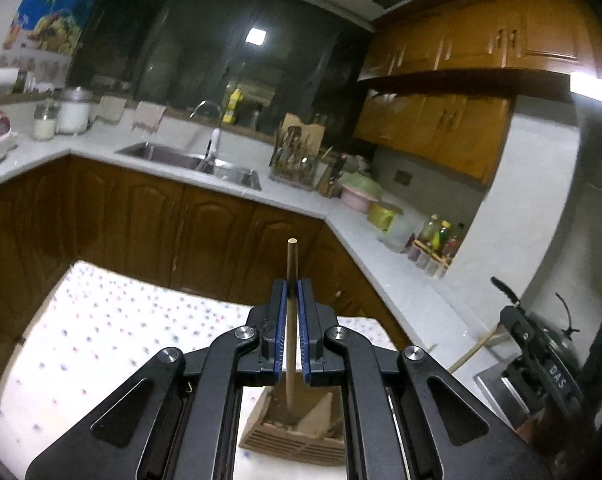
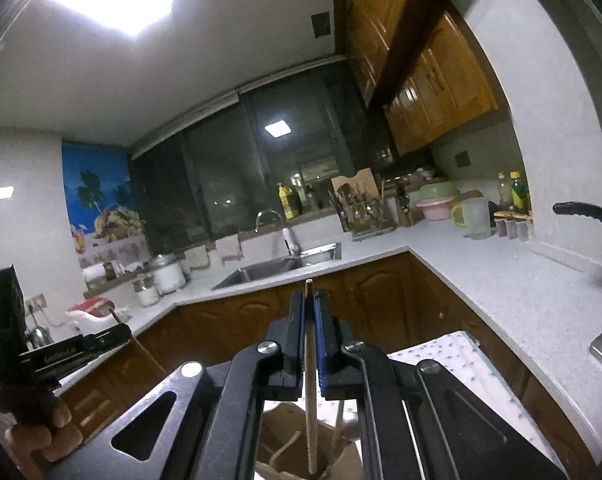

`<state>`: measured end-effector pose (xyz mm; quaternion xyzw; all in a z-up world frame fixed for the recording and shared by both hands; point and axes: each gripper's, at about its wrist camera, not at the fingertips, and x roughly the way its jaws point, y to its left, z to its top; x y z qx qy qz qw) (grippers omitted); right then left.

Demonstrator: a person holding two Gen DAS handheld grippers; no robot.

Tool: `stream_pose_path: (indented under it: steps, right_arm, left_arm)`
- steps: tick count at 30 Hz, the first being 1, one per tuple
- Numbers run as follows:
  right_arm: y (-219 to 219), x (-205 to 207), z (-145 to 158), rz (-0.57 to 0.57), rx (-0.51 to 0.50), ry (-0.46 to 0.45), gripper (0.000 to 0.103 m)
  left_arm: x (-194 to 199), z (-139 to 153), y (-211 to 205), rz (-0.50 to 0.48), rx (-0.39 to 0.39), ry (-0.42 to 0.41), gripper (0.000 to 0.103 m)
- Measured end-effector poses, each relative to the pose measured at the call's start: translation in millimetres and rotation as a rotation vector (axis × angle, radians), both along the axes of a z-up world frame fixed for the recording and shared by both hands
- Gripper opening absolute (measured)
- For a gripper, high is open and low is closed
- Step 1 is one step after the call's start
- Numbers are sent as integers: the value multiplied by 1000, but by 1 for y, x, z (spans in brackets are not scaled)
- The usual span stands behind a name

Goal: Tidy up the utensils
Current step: 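Lift both held chopsticks and lower them upright into the wooden holder, then open both tools to release the chopsticks into the holder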

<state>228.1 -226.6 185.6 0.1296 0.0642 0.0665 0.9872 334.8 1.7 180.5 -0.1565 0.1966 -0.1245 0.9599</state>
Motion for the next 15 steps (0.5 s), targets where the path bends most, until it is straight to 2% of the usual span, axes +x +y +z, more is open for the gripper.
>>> stream_pose_path:
  steps: [4,9,13,15]
  right_arm:
    - [3,13,-25,-16,-10,34,5]
    - [4,23,-58,-21,-17,93,5]
    - [4,33,-79,-1,-17,169,5]
    - [4,32,-83,-4,-21,174,5]
  left_arm:
    - [14,-34,0,21,-13,54,5]
    - [23,-71,-5,-3,-9,123,6]
    - [20,-77,-18,-24,37,123,5]
    - [19,-77,-18,-24,43,123,5]
